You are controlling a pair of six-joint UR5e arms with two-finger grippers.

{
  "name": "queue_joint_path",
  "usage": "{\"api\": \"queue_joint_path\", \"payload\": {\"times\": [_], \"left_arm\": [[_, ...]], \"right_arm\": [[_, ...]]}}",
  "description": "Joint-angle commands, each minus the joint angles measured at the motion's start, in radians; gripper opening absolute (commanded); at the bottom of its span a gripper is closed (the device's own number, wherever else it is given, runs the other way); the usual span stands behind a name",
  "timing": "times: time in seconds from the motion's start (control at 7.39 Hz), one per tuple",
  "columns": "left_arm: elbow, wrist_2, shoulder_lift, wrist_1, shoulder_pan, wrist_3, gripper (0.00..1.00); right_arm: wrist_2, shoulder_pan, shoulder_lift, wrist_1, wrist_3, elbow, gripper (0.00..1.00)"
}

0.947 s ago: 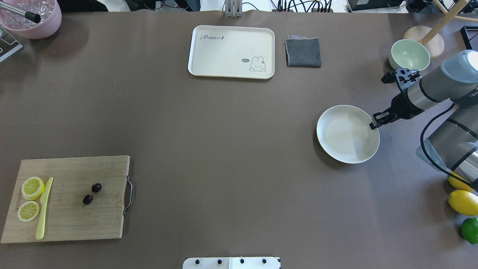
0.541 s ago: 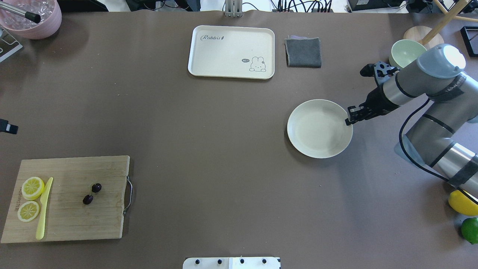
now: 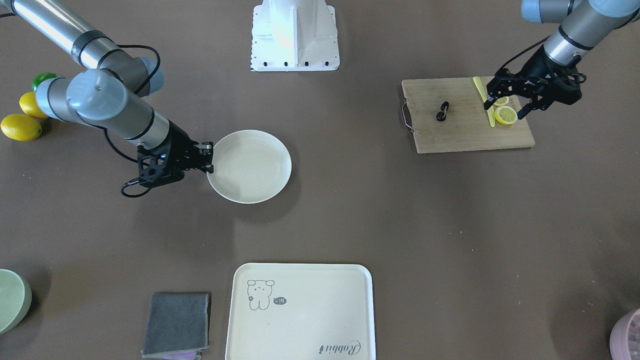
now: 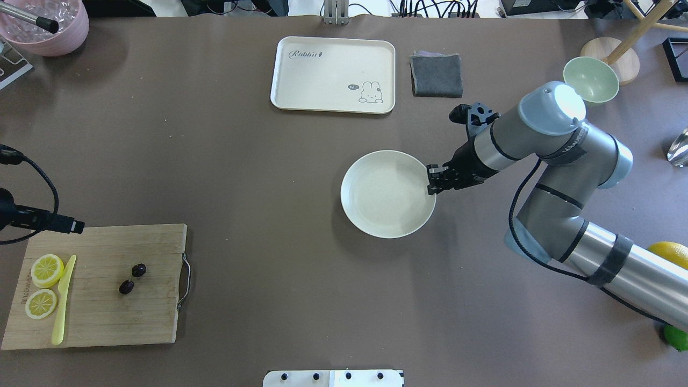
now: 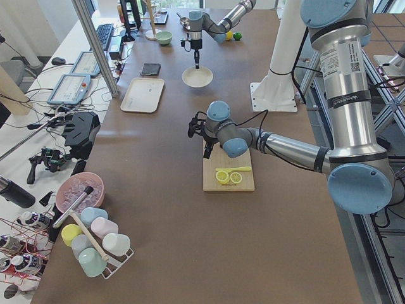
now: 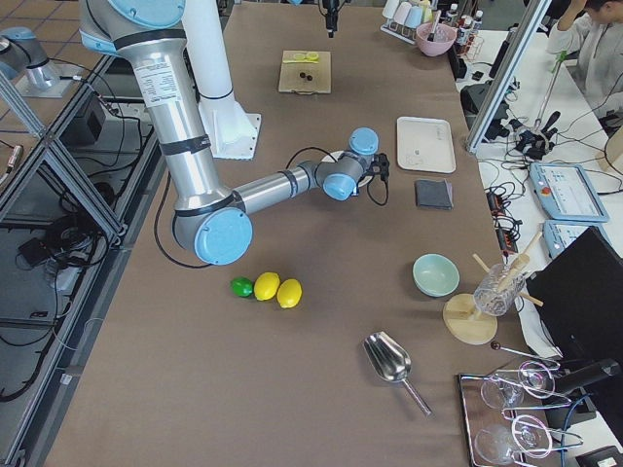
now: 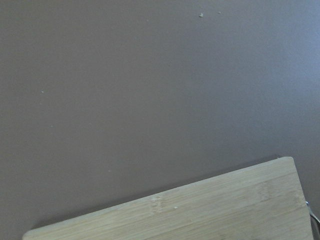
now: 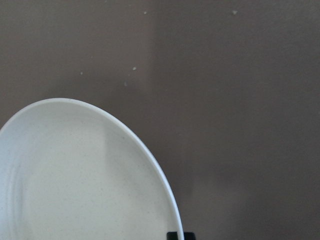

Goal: Place red cherry on plate
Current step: 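Push the white plate toward the board with right gripper while left reaches cherries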

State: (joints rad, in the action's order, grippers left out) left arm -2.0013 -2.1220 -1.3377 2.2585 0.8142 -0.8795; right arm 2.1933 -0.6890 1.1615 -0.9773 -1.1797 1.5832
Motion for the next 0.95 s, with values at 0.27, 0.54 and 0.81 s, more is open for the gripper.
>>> {"api": "queue_joint_path", "payload": {"times": [0.27,0.54,0.81], "left_arm": [[-0.040,0.189,-0.020,0.001,-0.240,-0.185,0.85],[-0.039,0.237,-0.029,-0.002,-0.299,-0.194,0.79],[-0.030,0.237,-0.037,-0.005,-0.303,-0.194,0.67]], "right_arm": [[-0.101,0.118,-0.040,-0.001,-0.092,0.008,0.00],[-0.110,0.144,-0.045,-0.003,-0.095,0.005,0.00],[-0.116,0.163,-0.045,-0.003,-0.101,0.008,0.00]]}}
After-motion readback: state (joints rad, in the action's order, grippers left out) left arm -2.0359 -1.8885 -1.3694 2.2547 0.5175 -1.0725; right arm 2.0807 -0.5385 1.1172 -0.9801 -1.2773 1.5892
